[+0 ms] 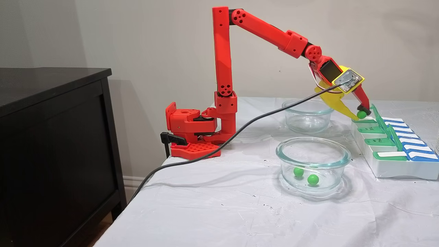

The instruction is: Sort medicines into box.

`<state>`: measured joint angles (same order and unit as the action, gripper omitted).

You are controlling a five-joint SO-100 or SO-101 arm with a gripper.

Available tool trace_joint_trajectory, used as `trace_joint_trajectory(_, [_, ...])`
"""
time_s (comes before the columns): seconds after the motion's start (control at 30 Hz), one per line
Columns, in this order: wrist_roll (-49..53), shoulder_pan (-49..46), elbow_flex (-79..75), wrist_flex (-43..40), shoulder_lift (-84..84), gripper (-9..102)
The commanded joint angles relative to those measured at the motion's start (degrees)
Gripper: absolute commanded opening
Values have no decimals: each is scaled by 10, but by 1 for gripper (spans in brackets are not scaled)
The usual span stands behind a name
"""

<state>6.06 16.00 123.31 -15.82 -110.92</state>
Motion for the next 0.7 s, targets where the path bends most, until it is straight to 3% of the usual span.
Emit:
trace_joint_trajectory(0.0, [1, 0, -60, 31, -17, 0])
trace_joint_trajectory(0.37, [40, -8, -68, 18, 0, 0])
trace_joint_trajectory(0.5, [54, -10, -68, 6, 13, 11])
trace_joint_trajectory(0.67, [59, -13, -59, 10, 8, 17])
